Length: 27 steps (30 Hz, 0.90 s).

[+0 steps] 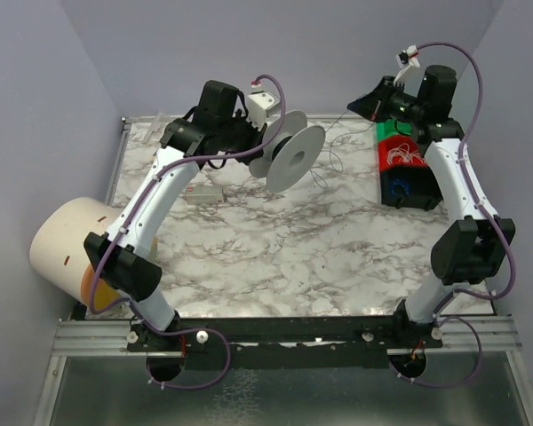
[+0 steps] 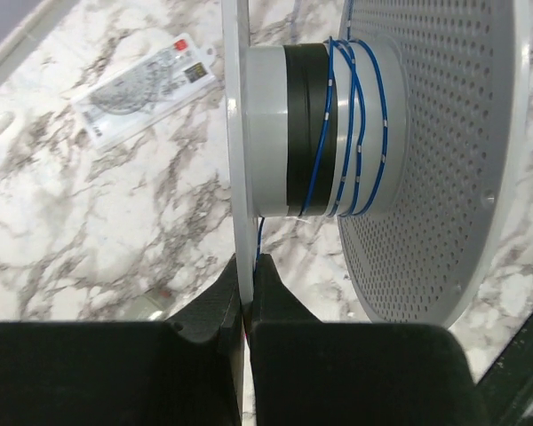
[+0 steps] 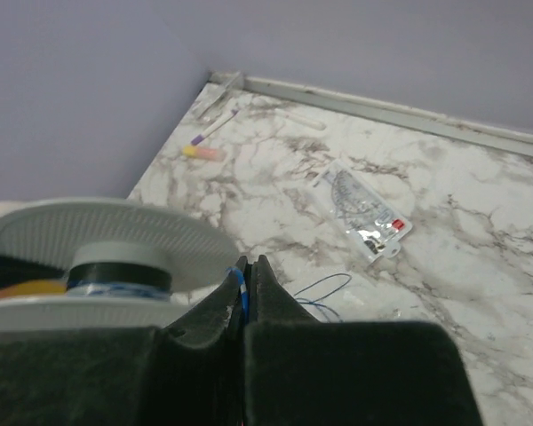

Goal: Wrap the cables
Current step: Wrap the cable around the cable reel.

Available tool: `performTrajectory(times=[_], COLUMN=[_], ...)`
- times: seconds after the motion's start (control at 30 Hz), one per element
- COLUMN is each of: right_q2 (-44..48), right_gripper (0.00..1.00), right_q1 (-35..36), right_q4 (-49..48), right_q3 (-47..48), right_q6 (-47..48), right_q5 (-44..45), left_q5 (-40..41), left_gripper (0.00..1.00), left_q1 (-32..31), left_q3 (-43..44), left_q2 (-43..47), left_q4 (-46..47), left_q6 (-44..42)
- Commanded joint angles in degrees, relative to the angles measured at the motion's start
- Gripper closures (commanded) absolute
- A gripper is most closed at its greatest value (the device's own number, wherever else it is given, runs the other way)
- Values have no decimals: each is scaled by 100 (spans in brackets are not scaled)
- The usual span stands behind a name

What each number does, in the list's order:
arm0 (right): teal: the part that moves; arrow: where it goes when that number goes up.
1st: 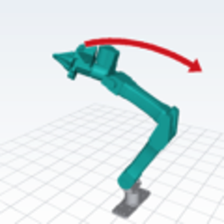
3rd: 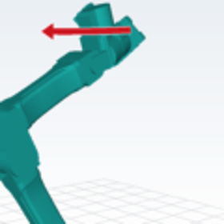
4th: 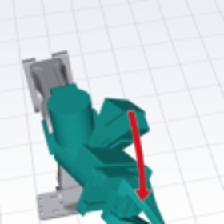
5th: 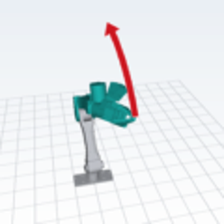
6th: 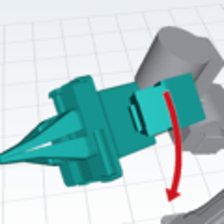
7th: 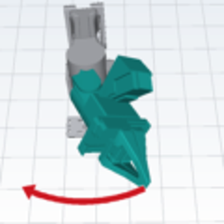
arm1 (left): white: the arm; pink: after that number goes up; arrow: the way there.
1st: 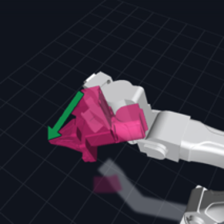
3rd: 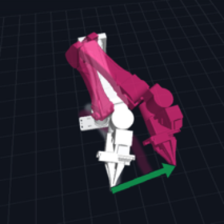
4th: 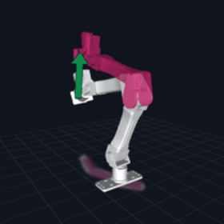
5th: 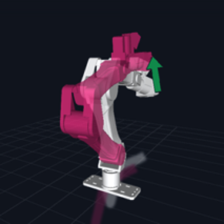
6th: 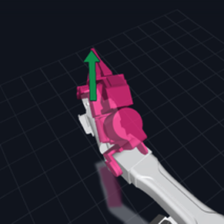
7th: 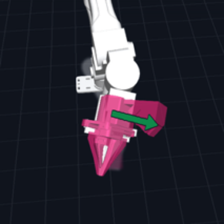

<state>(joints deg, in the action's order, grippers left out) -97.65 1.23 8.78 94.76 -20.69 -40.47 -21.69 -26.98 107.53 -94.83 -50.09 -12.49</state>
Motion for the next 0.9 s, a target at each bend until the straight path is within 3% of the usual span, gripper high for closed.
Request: performTrajectory(times=[0.0,0.1,0.23,0.3,0.4,0.47,0.73,0.87], right_q2=[115,421,606,766,1047,997,250,152], right_gripper=[100,99,99,100,99,99,100,100], right_q1=[-56,19,90,134,298,524,1246,1709], right_q4=[1536,2006,2162,1295,-1514,-2897,-4212,-4103], right_q3=[234,85,78,-257,-1136,-1368,-1063,-979], right_q6=[705,1027,766,3,-2051,-3017,-4219,-4113], right_q5=[-1508,-1950,-2685,-3103,-3235,-3131,-2575,-2612], left_q5=[1181,1320,1320,1263,1146,1107,1291,1526], left_gripper=[100,100,100,100,100,100,100,100], left_q1=[11,9,13,1,-63,-151,-537,-545], left_q3=[233,291,427,436,364,325,264,206], left_q2=[127,109,-18,-71,-154,-216,-383,-495], left_q4=[127,261,272,291,323,329,294,340], left_q6=[-1,105,215,246,294,278,228,411])
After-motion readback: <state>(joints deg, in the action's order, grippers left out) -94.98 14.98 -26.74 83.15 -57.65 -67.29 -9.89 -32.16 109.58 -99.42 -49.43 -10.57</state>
